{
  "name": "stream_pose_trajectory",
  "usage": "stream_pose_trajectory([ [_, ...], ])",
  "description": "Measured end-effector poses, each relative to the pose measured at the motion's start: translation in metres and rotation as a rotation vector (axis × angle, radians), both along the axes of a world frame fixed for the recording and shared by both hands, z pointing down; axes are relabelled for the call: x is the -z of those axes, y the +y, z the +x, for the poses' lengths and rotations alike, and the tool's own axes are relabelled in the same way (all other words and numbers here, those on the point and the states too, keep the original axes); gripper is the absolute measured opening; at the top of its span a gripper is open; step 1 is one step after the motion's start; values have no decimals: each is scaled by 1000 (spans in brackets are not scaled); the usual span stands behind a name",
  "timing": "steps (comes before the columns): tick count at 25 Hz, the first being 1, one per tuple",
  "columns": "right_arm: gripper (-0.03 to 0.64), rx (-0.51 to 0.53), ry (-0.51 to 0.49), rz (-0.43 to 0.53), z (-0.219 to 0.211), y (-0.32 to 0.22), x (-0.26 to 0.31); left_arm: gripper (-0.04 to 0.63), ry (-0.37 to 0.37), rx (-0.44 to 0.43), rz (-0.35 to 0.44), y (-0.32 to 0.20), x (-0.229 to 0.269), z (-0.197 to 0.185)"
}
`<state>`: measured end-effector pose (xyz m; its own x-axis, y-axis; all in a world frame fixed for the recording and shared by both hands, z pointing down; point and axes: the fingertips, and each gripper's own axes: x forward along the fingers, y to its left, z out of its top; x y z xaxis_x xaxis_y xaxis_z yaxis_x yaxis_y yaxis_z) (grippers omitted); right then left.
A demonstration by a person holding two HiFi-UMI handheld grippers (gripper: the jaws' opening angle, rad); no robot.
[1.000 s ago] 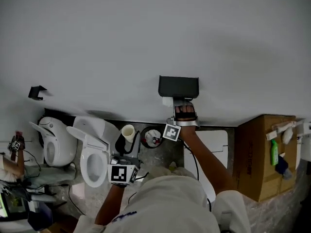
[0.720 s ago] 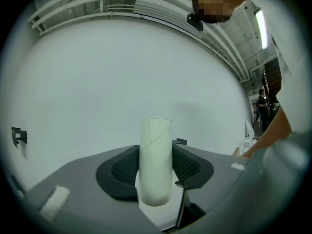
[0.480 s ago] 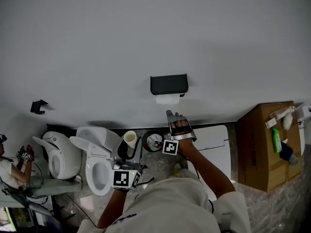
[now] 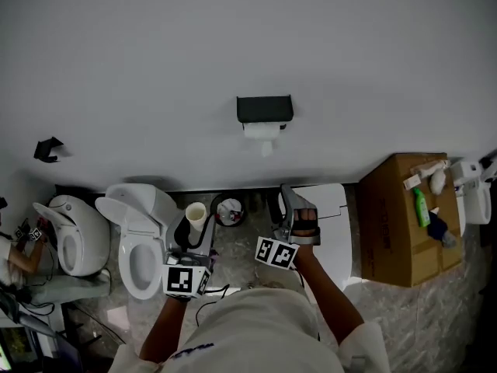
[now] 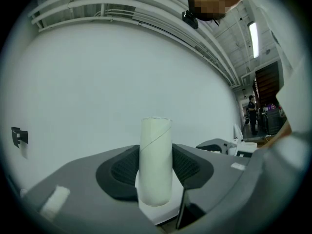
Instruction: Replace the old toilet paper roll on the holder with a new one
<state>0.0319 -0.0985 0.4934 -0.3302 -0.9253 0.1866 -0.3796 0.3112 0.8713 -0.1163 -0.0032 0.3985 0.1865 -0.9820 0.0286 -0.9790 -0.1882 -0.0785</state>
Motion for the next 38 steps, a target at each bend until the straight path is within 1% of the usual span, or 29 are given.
stream_pose_trajectory([
  [2,241,-43,-164,-18,16,26,31,198,5,1,7,18,2,-3],
  [4,221,-79,-276,-30,31,48,54,198,15,6,14,36,4,-6],
  [7,196,-114,-372,-52,49,78,74,198,16,4,23,63,4,-6],
  [9,187,-135,-422,-71,58,98,80,198,18,3,21,79,1,-6],
  [11,164,-143,-484,-102,65,118,84,198,29,3,15,96,-3,-7],
  [13,122,-129,-560,-126,70,133,88,198,39,0,15,108,-5,-5],
  [16,25,-129,-668,-137,76,154,96,198,43,-11,18,123,-9,-3],
  [20,5,-131,-766,-161,81,176,110,198,67,-14,35,136,-6,1],
  [22,5,-122,-835,-204,86,182,114,198,76,-24,52,136,-2,5],
  [25,3,-121,-940,-262,97,191,118,198,51,-42,86,136,5,10],
  [28,3,-146,-999,-302,114,203,115,198,54,-32,118,141,16,10],
  [30,3,-152,-1020,-323,120,207,113,198,53,-19,107,144,19,7],
  [36,3,-103,-1006,-297,110,209,125,198,15,-9,100,149,23,-6],
  [38,3,-96,-1004,-299,109,212,126,198,13,-4,100,150,24,-8],
])
